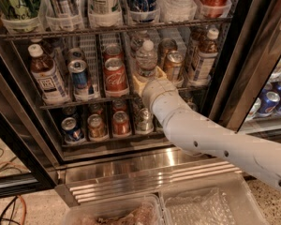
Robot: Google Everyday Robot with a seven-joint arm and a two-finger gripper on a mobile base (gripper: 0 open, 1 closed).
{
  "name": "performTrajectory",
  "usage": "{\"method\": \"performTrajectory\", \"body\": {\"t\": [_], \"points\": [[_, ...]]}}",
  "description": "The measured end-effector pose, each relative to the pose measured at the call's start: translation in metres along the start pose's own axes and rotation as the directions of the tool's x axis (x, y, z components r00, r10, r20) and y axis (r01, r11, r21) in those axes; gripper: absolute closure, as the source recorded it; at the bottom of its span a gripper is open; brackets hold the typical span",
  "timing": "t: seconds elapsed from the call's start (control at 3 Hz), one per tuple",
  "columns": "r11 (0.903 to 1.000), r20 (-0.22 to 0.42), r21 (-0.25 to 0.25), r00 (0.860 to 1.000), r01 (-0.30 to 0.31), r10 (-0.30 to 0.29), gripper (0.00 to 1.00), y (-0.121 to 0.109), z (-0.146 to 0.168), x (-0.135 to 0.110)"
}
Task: Pick water bottle from middle shelf of fridge
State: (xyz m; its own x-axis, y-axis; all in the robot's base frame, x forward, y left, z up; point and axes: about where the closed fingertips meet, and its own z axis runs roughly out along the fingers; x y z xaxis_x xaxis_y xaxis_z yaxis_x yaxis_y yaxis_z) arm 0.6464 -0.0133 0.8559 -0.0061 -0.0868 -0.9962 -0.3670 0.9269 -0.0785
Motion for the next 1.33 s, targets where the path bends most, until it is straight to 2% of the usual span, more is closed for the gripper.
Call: {"method": "performTrajectory", "body": {"t": [1.0,1.33], "points": [[0.9998,0.054,0.019,0.999,0.003,-0.004,1.0,-0.006,-0.008,-0.024],[0.9998,0.054,0.019,0.999,0.003,-0.004,1.0,-0.006,-0.008,-0.022]]}}
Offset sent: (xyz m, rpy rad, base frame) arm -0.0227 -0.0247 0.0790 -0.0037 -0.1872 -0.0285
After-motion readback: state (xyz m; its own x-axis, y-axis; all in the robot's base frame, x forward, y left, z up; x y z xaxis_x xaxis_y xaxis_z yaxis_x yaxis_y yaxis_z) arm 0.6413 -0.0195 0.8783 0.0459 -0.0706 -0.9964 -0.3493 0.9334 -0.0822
